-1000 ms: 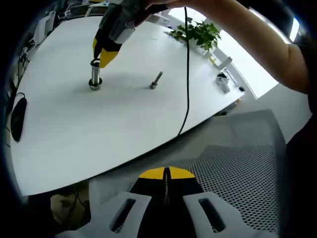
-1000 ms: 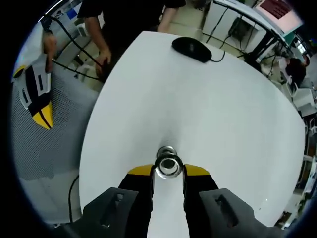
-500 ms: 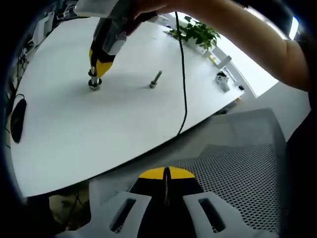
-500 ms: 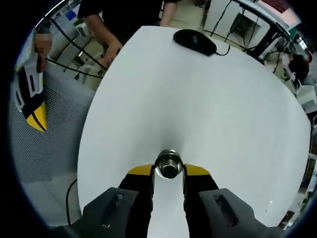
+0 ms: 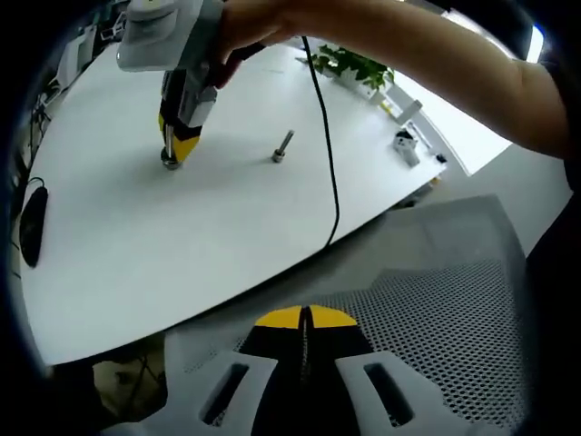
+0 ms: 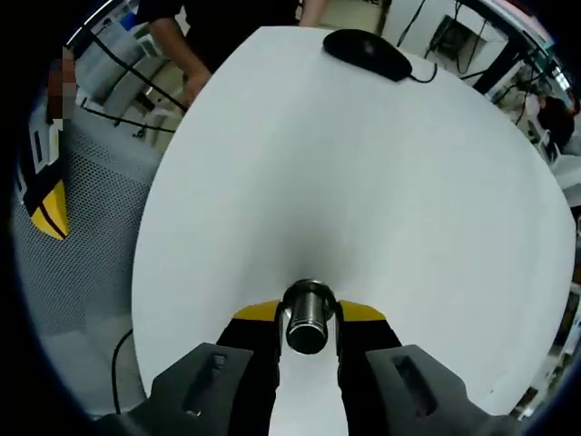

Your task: Place the washer onto the threaded stud by aligning its center hole with the stud, sliding it down to the base, and recovering from edge contact or off-axis alignment until the washer reaches the visible bottom stop.

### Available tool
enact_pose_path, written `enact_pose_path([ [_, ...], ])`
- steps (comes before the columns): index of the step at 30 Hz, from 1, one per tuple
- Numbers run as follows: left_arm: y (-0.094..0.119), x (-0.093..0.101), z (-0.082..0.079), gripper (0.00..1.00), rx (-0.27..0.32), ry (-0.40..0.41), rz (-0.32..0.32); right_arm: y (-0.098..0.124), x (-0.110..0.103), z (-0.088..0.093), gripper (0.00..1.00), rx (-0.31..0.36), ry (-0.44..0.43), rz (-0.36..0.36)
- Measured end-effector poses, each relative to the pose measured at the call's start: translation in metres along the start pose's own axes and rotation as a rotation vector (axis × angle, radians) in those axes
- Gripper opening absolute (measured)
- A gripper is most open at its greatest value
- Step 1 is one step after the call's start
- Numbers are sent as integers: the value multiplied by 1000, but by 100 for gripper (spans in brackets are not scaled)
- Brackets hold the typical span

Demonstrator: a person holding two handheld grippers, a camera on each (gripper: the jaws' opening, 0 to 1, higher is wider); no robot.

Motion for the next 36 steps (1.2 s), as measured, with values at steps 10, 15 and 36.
enact_pose_path([
  [10,3,3,-11,0,76,-24,7,52,-22,6,48,161,-128,101],
  [15,3,4,-13,0,88,-33,-7,90,-46,14,50,346,-253,130],
  [36,9,-4,-14,2,160,6,-50,164,-170,134,55,956,-920,67],
])
Point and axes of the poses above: the point that each gripper's makers call its tool centre point, and the gripper's own axes: y roughly backward along the fingers, x roughly to its right, z roughly out of its underside, the point moved 1 cm from there along y, roughly backward along the fingers, and after that the axes turned 8 degrees about -x, right-handed, at the moved point
